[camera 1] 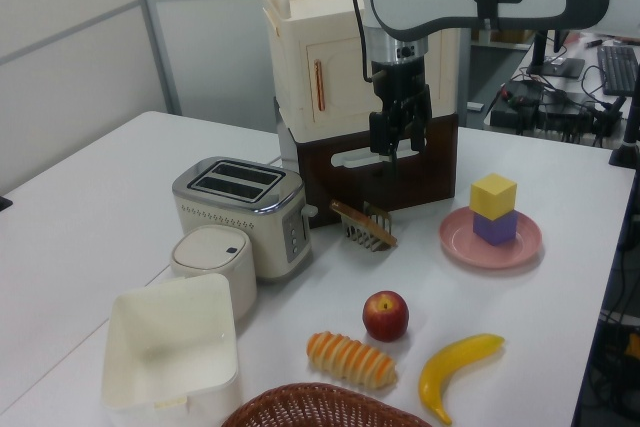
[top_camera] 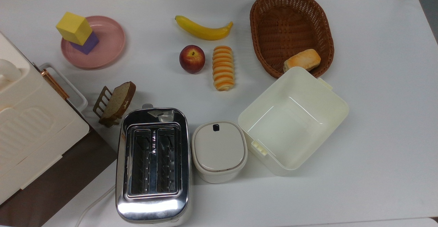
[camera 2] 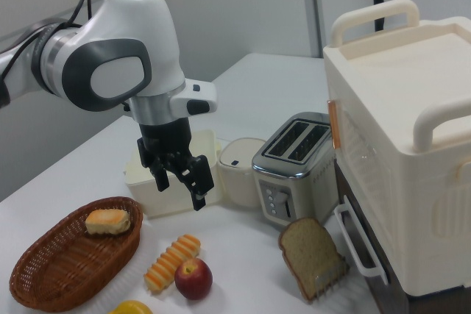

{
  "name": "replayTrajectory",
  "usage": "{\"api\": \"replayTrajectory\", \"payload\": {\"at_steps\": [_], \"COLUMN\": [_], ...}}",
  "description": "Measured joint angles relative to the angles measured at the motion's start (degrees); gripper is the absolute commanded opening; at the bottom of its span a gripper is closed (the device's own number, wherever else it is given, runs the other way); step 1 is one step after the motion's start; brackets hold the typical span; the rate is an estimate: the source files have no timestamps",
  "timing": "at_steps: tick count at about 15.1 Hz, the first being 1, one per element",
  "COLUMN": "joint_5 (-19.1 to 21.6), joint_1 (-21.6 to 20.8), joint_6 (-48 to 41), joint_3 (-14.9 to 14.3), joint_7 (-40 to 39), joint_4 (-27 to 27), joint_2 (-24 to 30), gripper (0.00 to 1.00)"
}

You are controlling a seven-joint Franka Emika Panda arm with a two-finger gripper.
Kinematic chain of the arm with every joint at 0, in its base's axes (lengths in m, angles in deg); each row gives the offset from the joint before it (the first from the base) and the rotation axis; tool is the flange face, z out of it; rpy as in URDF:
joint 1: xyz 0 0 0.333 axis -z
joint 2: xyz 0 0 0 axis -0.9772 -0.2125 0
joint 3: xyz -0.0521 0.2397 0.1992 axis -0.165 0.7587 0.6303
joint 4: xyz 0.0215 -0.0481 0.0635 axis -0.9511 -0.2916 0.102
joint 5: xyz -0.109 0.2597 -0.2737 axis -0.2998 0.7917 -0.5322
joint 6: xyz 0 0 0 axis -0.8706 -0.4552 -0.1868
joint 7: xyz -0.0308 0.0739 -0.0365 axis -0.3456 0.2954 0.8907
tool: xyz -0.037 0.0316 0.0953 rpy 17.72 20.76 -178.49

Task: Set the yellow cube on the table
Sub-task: 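Move the gripper from rest toward the yellow cube on the pink plate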

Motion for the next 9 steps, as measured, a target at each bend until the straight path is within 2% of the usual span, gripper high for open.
{"api": "replayTrajectory", "payload": {"at_steps": [1, 2, 3, 4, 9], "joint_5": [0.00, -2.49, -4.88, -5.86, -5.99], "joint_1": [0.03, 0.47, 0.80, 0.79, 2.23], "joint_6": [0.00, 0.00, 0.00, 0.00, 0.00], "joint_3": [0.00, 1.77, 4.95, 6.89, 7.51], "joint_7": [-0.06, -2.73, -2.83, -1.81, -1.09], "joint_4": [0.01, -0.04, -0.10, -0.10, -0.06], "joint_2": [0.00, -0.07, -0.29, -0.51, -0.58], "gripper": [1.00, 1.00, 1.00, 1.00, 1.00]}}
